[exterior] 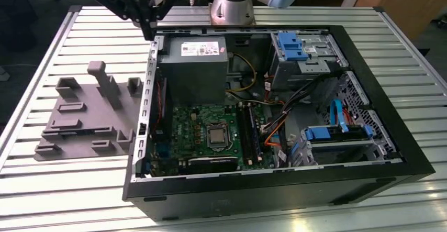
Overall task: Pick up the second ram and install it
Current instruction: 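Reach for the second ram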
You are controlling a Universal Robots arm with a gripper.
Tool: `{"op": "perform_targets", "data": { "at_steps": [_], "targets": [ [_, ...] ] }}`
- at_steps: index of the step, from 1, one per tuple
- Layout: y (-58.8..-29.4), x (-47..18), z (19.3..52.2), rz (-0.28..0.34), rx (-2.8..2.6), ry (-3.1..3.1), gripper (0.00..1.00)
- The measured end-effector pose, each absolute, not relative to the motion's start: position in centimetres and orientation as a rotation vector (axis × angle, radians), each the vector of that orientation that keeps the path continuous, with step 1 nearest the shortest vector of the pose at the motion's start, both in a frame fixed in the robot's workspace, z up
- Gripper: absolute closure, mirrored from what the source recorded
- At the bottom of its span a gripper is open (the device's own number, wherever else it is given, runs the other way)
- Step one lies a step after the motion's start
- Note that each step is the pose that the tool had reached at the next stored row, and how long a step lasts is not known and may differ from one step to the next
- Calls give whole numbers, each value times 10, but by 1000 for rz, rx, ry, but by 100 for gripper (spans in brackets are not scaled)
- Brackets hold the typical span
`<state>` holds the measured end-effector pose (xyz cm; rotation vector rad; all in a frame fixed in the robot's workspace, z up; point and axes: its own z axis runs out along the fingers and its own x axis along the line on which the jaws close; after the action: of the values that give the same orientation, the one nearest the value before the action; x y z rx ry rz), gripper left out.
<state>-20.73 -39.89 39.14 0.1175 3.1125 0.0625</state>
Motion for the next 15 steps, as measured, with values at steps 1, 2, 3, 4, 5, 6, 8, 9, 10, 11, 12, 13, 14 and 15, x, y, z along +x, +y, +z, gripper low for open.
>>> {"op": "perform_targets", "data": {
  "at_steps": [1, 2, 3, 4, 5, 6, 8, 9, 10, 11, 12, 13, 14, 15],
  "targets": [
    [-399, -208, 391, 62, 117, 3113, 89],
    [-399, -210, 391, 62, 117, 3113, 89],
    [-399, -211, 391, 62, 117, 3113, 89],
    [-399, -212, 391, 63, 117, 3112, 89],
    [-399, -213, 391, 63, 117, 3112, 89],
    [-399, -214, 391, 63, 117, 3113, 89],
    [-399, -217, 391, 62, 117, 3113, 89],
    [-399, -218, 391, 62, 117, 3113, 89],
    [-399, -219, 391, 62, 117, 3112, 89],
    [-399, -221, 391, 62, 117, 3113, 89],
    [-399, -222, 391, 63, 117, 3112, 89],
    [-399, -223, 391, 62, 117, 3113, 89],
    [-399, -224, 391, 63, 117, 3113, 89],
    [-399, -225, 391, 63, 118, 3112, 89]
  ]
}}
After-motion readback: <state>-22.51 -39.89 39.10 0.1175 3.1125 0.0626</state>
